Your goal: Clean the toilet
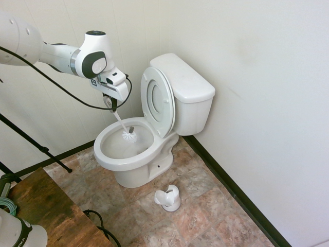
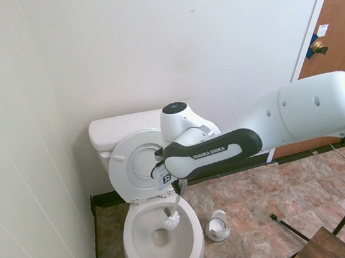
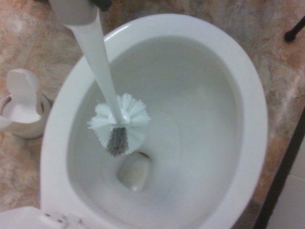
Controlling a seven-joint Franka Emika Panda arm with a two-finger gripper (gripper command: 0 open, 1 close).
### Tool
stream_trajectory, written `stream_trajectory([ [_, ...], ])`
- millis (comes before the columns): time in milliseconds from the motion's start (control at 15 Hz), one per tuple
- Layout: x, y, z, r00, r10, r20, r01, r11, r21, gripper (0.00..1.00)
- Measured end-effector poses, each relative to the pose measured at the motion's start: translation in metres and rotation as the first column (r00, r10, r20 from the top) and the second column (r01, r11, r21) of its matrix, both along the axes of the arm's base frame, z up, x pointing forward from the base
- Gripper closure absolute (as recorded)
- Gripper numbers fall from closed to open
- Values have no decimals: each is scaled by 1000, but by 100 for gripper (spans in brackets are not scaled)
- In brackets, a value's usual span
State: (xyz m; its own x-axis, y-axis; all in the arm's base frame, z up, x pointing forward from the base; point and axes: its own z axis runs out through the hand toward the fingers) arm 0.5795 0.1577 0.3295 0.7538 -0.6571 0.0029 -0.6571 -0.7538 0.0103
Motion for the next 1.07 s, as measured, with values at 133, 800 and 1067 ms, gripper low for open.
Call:
stream_trajectory([
  [133,20,13,-25,1000,-24,1,24,1000,7,100],
  [800,98,34,-137,985,-165,56,168,985,-48,100],
  [1067,119,37,-162,982,-181,53,184,982,-51,100],
])
